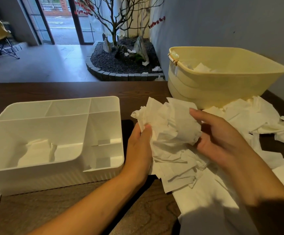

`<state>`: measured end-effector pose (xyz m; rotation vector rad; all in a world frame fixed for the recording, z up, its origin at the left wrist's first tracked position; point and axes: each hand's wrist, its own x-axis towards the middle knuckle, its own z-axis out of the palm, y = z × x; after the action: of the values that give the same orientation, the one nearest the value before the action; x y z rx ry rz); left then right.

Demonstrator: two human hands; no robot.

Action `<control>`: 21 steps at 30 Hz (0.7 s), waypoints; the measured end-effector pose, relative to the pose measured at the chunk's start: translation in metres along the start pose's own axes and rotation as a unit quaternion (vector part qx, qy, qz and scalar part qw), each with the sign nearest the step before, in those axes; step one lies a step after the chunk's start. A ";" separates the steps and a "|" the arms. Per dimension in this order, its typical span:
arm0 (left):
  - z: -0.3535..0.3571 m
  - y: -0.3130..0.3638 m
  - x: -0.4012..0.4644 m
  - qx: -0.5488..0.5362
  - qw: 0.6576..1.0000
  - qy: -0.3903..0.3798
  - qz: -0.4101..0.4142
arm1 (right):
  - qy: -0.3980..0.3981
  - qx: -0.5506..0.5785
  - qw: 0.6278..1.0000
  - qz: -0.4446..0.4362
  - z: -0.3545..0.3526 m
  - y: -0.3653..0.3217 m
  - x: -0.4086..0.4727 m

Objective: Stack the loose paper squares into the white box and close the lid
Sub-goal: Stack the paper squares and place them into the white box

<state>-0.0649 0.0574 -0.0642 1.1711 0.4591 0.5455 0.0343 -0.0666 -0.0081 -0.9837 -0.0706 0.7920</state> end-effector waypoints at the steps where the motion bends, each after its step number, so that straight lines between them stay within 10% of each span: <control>1: 0.000 0.000 0.000 0.000 1.000 0.002 -0.002 | -0.021 -0.008 1.000 -0.003 0.000 -0.001 -0.001; 12: -0.001 -0.002 -0.001 0.020 1.000 -0.011 0.021 | -0.054 -0.328 0.939 -0.090 -0.005 -0.005 -0.004; 21: -0.001 -0.011 -0.008 0.114 0.991 0.002 0.077 | -0.045 -0.241 0.960 -0.134 -0.007 -0.011 -0.008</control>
<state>-0.0705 0.0499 -0.0742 1.4331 0.4445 0.6406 0.0378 -0.0800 -0.0017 -1.3635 -0.4848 0.5754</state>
